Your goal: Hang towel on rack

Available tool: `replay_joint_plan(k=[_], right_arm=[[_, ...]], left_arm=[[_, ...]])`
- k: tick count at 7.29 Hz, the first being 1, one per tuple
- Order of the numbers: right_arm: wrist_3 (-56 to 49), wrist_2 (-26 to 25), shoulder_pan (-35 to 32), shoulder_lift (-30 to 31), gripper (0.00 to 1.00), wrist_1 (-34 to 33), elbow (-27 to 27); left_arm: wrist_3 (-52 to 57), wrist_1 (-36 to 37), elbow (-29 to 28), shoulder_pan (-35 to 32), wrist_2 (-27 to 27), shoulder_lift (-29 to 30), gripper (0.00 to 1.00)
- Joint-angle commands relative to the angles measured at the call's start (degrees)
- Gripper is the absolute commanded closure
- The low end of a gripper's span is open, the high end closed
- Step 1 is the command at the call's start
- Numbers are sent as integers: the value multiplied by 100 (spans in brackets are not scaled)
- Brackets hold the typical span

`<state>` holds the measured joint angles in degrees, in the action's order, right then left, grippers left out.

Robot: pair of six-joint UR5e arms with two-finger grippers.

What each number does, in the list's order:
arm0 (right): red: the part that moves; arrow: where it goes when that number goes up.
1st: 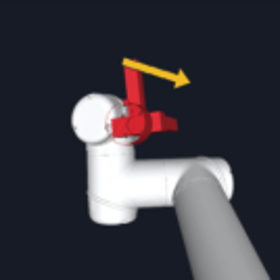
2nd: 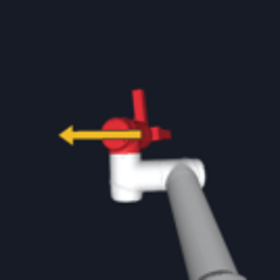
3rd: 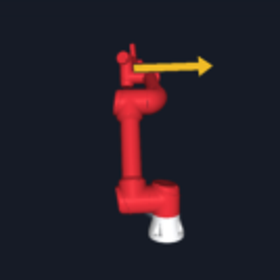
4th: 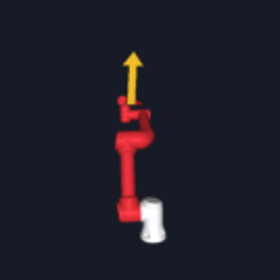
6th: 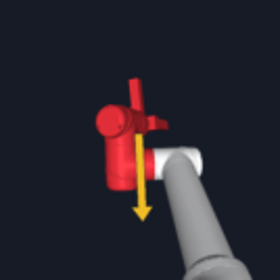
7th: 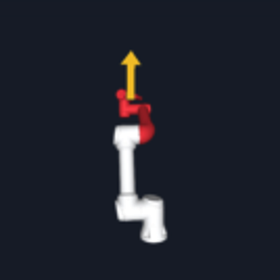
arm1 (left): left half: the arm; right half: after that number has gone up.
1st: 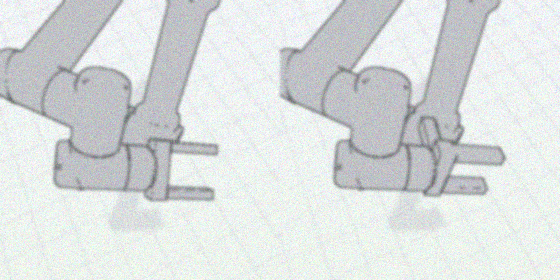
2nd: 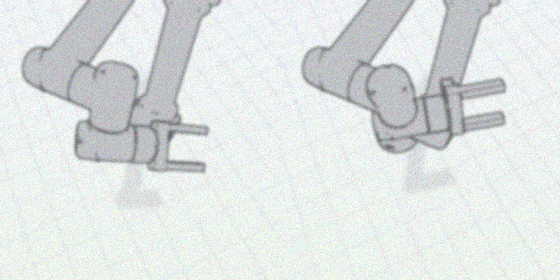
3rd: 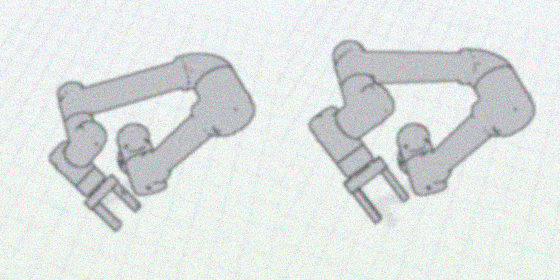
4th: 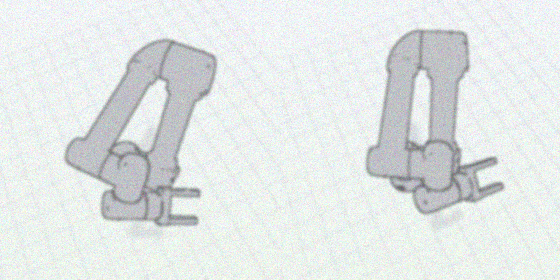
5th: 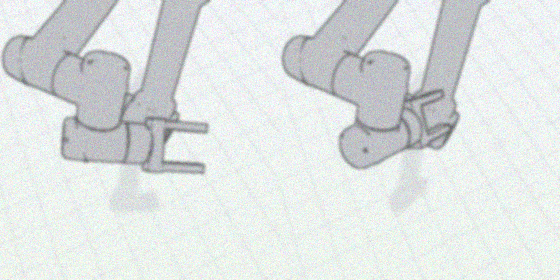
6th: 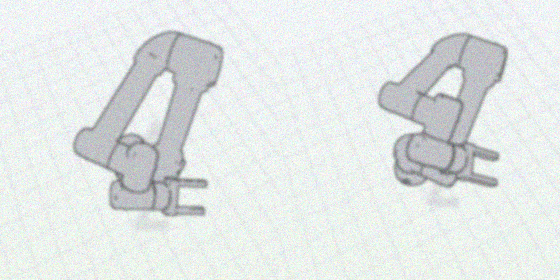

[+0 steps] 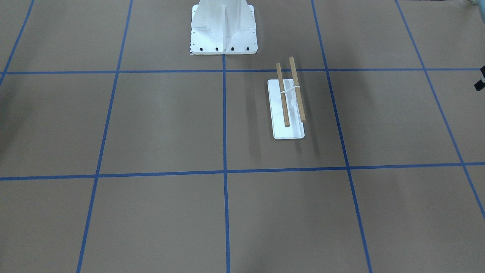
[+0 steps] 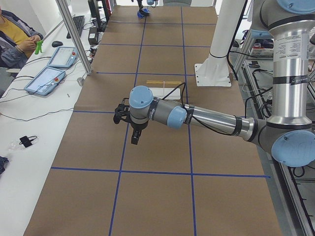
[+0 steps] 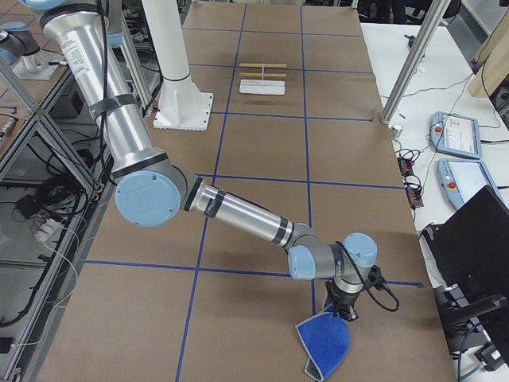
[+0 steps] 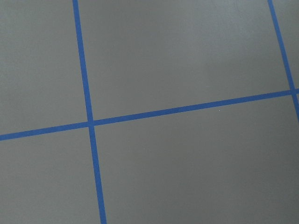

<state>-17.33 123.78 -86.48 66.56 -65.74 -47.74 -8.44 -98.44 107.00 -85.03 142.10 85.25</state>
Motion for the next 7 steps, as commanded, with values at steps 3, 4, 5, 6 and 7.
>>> replay_joint_plan(k=[3,4,5,6,7], right_arm=[[1967,761,358,620,100,-2527,-3971],[2571,736,717,604,100,-3079,-4876],[3308,692,1147,525,100,-3485,-5651],[4107,683,1560,455,100,-3602,-6198],[5142,622,1921,115,100,-3621,-6421]], left_arm=[[-2352,-1091,67,257,634,673,2],[-3721,-1333,-125,781,600,1408,2],[-4779,-1344,-432,1143,574,2181,2],[-5347,-1353,-496,1425,547,2502,2],[-5796,-1362,-557,1541,547,2766,2]])
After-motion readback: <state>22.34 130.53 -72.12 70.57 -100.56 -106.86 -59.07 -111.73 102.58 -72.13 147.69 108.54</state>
